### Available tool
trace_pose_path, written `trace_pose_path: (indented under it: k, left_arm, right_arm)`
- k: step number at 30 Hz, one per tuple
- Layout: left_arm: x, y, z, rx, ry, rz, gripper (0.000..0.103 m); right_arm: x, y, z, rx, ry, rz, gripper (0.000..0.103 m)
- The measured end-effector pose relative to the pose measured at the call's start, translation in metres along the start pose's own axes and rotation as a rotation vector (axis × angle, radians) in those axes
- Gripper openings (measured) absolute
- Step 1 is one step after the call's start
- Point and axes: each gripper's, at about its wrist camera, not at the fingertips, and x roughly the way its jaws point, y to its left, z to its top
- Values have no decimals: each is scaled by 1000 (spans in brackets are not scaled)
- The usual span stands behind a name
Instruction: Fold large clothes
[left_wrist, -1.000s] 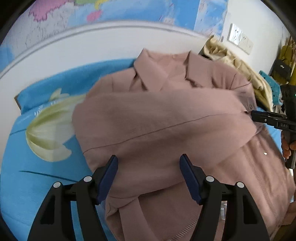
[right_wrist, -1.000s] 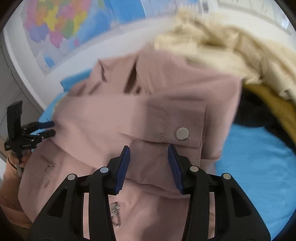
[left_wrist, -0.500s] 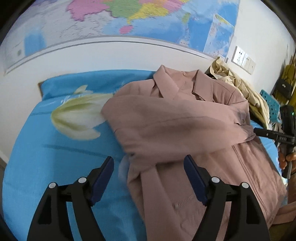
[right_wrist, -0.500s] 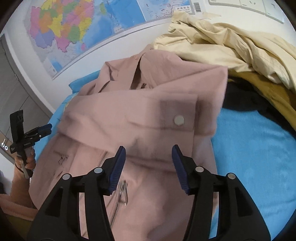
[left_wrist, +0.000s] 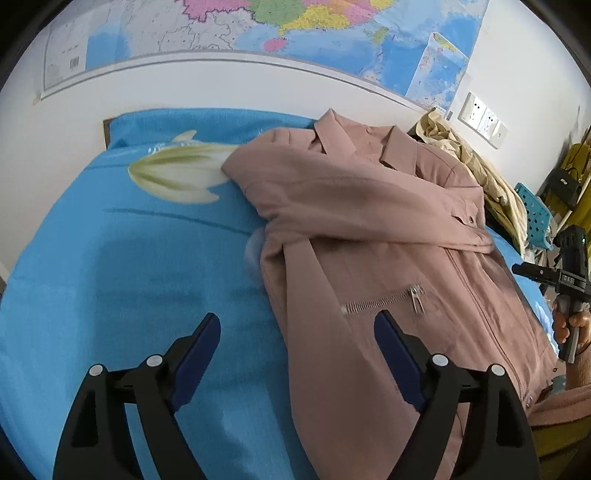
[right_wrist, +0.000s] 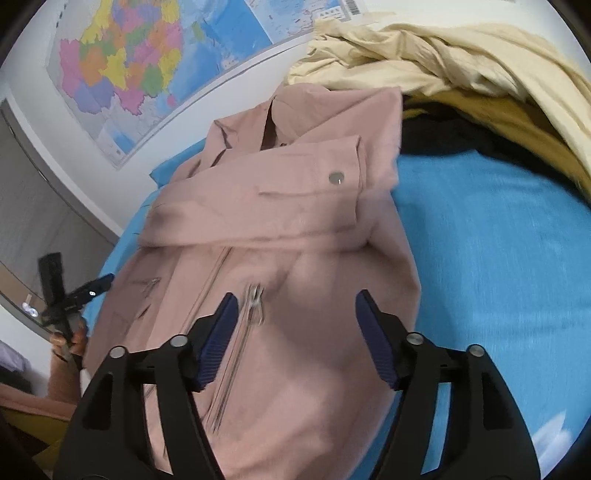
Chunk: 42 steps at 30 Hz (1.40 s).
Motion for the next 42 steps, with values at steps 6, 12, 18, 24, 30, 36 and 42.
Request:
trace_pose_path:
  k: [6,12,18,24,30,36,42]
  left_arm:
    - [-12,6,-24,-60,19,-24,84]
    - [-24,12,-48,-113,47,-90,84]
    - [-33,0,-72,-94,68,-172,94]
    - [-35,-18,-84,-70,80,-261,96]
    - [-30,-42,-91,-27,118,-354,96]
    - [-23,-46,-88,-72,113,-402,95]
    - [-18,-36,-84,-148,136,-282,31]
  right_arm:
    - [-39,-24,-38,88,-9,27,78]
    - [-57,-46,-74,195,25,135,84]
    - [-57,-33,-91,164,63,198,84]
    - [-46,-12,-95,107,89,260,87]
    - [-33,4,-91,77,108,339,89]
    - [-24,10,-85,72,109,377,83]
    - [-32,-8,-93,151,125,361,62]
